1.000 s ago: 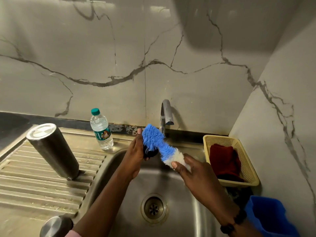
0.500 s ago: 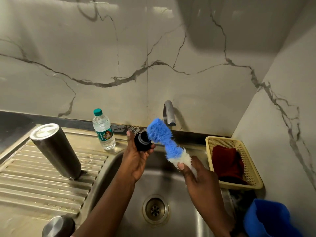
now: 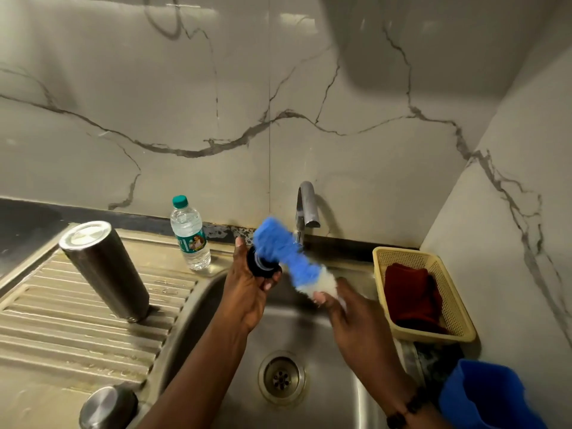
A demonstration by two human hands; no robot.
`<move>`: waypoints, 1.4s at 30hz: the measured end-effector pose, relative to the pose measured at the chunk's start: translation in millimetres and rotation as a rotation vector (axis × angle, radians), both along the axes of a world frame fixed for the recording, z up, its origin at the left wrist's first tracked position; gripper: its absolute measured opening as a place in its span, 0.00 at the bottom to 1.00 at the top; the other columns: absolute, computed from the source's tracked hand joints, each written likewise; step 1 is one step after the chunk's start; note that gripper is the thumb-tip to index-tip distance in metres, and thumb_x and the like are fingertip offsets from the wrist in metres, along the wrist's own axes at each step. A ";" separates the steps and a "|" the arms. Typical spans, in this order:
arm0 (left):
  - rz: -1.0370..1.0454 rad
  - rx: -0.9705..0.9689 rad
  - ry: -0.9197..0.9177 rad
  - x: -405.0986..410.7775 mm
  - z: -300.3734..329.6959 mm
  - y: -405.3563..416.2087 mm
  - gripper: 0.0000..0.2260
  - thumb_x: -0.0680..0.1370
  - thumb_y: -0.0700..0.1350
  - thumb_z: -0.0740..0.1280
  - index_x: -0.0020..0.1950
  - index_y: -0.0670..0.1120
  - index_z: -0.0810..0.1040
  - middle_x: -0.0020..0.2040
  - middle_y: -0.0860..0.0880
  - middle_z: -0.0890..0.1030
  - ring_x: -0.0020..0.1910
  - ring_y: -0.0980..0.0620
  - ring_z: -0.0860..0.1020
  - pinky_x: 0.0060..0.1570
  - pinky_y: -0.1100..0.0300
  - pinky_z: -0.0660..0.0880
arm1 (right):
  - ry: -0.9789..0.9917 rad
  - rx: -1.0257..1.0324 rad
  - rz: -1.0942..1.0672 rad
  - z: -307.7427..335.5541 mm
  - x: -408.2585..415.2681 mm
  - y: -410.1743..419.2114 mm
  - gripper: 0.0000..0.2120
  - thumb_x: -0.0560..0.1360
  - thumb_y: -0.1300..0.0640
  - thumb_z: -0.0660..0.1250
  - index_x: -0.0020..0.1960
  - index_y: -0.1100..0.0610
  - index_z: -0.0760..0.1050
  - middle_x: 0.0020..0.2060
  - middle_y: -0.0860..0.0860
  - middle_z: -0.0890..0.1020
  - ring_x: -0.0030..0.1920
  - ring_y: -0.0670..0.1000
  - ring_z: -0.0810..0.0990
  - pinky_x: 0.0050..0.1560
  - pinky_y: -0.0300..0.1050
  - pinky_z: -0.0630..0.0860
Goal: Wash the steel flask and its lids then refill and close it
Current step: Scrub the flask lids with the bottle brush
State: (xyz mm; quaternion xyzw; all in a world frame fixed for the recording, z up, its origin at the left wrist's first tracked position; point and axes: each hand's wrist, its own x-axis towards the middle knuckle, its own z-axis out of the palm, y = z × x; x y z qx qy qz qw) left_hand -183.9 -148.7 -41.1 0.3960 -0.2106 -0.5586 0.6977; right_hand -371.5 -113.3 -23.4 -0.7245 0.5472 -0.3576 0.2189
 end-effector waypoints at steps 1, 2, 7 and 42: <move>0.000 -0.002 -0.007 0.7 -2.0 1.5 0.23 0.81 0.62 0.57 0.58 0.43 0.76 0.41 0.44 0.81 0.35 0.52 0.77 0.31 0.62 0.76 | 0.042 0.005 0.010 -0.2 1.8 1.7 0.21 0.75 0.37 0.56 0.59 0.48 0.77 0.44 0.44 0.84 0.44 0.43 0.82 0.41 0.40 0.77; 0.007 -0.005 -0.021 0.9 -3.1 2.1 0.23 0.81 0.62 0.57 0.57 0.42 0.76 0.40 0.44 0.80 0.34 0.52 0.76 0.29 0.63 0.75 | 0.066 -0.001 -0.013 -1.4 1.5 1.3 0.21 0.75 0.37 0.55 0.57 0.48 0.77 0.43 0.45 0.84 0.43 0.45 0.82 0.39 0.42 0.76; -0.015 0.014 -0.103 6.0 -11.0 4.0 0.36 0.64 0.67 0.75 0.61 0.43 0.76 0.49 0.45 0.84 0.47 0.50 0.82 0.47 0.57 0.76 | 0.111 0.017 -0.033 -5.4 -5.8 -3.7 0.18 0.77 0.38 0.58 0.58 0.49 0.76 0.43 0.44 0.83 0.41 0.43 0.80 0.39 0.42 0.77; 0.086 -0.360 -1.017 7.7 -7.9 45.7 0.37 0.65 0.53 0.82 0.68 0.53 0.66 0.63 0.54 0.80 0.63 0.54 0.79 0.61 0.57 0.76 | 0.398 -0.013 -0.110 42.2 -32.8 9.0 0.18 0.80 0.41 0.60 0.63 0.49 0.74 0.47 0.50 0.84 0.48 0.51 0.82 0.43 0.44 0.75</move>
